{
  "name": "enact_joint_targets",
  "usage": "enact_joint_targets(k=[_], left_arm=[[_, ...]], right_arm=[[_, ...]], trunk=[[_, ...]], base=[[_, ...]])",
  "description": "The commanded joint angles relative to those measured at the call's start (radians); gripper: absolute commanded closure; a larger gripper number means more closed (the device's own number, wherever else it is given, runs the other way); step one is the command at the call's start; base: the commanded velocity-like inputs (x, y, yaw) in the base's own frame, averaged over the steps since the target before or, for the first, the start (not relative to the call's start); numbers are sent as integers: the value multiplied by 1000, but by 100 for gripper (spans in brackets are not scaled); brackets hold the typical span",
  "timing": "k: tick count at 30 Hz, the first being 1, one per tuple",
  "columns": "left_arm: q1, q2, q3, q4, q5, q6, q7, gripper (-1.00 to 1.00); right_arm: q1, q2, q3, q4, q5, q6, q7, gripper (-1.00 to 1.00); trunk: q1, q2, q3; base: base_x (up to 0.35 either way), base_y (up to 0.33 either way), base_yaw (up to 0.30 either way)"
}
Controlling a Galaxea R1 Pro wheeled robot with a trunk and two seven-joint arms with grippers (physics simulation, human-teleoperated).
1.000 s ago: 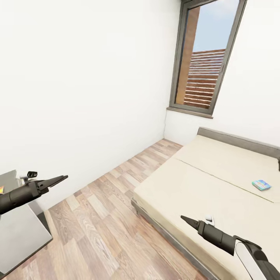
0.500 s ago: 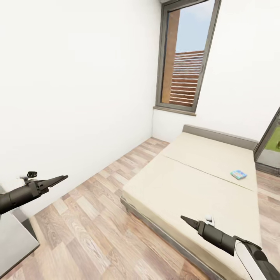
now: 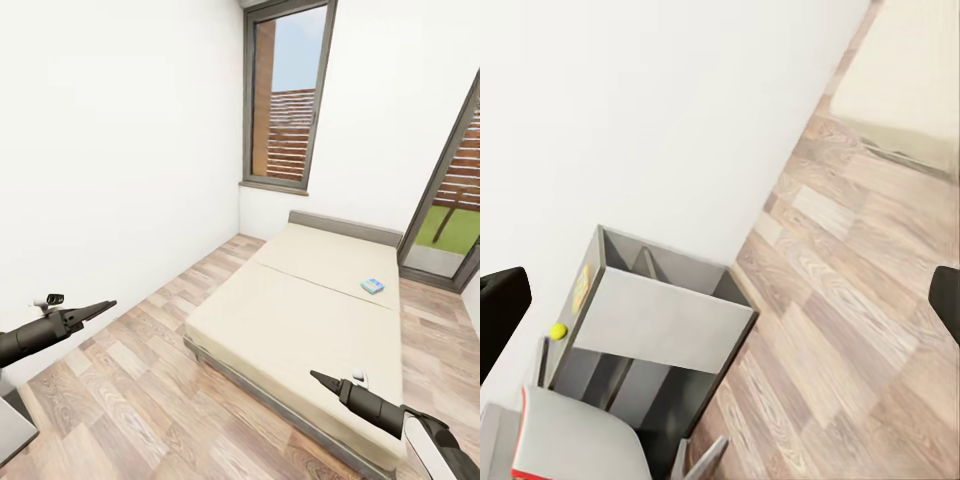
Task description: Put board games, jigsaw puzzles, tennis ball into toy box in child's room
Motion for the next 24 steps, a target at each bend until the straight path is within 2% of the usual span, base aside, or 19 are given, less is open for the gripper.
enact_joint_targets(k=[1, 24], left_arm=[[-1, 0, 0, -1, -2, 11, -4, -100], [-1, 0, 0, -1, -2, 10, -4, -100]], right_arm=[[-1, 0, 0, 0, -5, 7, 1, -100], [-1, 0, 0, 0, -5, 7, 1, -100]], trunk=[[0, -2, -2], [0, -2, -2]], base=[[-108, -214, -186], [-96, -269, -189]])
